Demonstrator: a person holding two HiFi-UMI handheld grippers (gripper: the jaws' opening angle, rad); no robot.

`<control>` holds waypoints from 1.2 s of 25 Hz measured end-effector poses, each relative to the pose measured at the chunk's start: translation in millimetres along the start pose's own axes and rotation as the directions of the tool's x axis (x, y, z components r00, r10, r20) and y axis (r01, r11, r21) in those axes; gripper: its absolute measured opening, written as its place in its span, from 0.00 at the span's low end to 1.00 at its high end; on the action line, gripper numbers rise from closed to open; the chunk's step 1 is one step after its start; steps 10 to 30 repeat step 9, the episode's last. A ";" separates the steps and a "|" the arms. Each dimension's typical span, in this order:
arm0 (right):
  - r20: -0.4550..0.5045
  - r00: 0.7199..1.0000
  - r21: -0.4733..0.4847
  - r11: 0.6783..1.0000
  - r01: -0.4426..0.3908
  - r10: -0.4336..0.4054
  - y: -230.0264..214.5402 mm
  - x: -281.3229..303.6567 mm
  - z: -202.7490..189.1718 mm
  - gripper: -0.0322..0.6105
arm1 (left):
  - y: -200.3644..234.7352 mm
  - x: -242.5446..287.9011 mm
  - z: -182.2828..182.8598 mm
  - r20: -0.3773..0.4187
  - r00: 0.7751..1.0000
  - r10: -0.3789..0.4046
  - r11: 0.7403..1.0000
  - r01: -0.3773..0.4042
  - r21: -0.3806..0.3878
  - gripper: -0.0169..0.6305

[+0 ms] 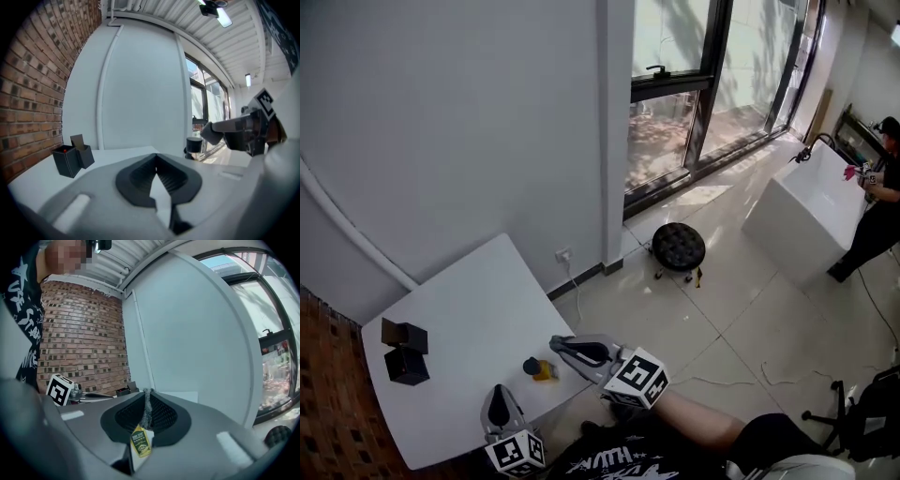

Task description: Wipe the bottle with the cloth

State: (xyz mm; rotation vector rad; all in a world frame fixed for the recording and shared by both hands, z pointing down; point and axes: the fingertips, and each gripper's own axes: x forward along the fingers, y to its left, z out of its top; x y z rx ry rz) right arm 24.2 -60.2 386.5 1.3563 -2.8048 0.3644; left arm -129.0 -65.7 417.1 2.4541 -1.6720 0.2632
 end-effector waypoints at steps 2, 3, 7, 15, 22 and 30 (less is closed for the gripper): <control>-0.002 1.000 0.009 1.000 0.002 -0.002 0.5 -2.6 -2.3 0.11 | -1.2 -2.6 -0.8 -0.002 1.000 0.003 1.000 -0.003 -0.008 0.03; -0.002 1.000 0.011 1.000 0.002 -0.002 0.2 -3.6 -2.8 0.11 | -2.2 -3.1 -0.5 -0.001 1.000 0.004 1.000 -0.004 -0.010 0.03; 0.016 0.999 -0.011 1.000 0.028 -0.028 -12.7 -4.7 4.2 0.11 | -12.0 15.1 8.0 0.037 0.999 -0.040 0.999 0.040 0.008 0.03; 0.029 0.998 -0.028 0.998 0.054 -0.053 -22.6 -5.7 10.0 0.11 | -18.3 30.1 11.5 0.064 0.995 -0.077 0.997 0.076 0.026 0.03; 0.029 0.998 -0.028 0.998 0.054 -0.053 -22.6 -5.7 10.0 0.11 | -18.3 30.1 11.5 0.064 0.995 -0.077 0.997 0.076 0.026 0.03; 0.029 0.998 -0.028 0.998 0.054 -0.053 -22.6 -5.7 10.0 0.11 | -18.3 30.1 11.5 0.064 0.995 -0.077 0.997 0.076 0.026 0.03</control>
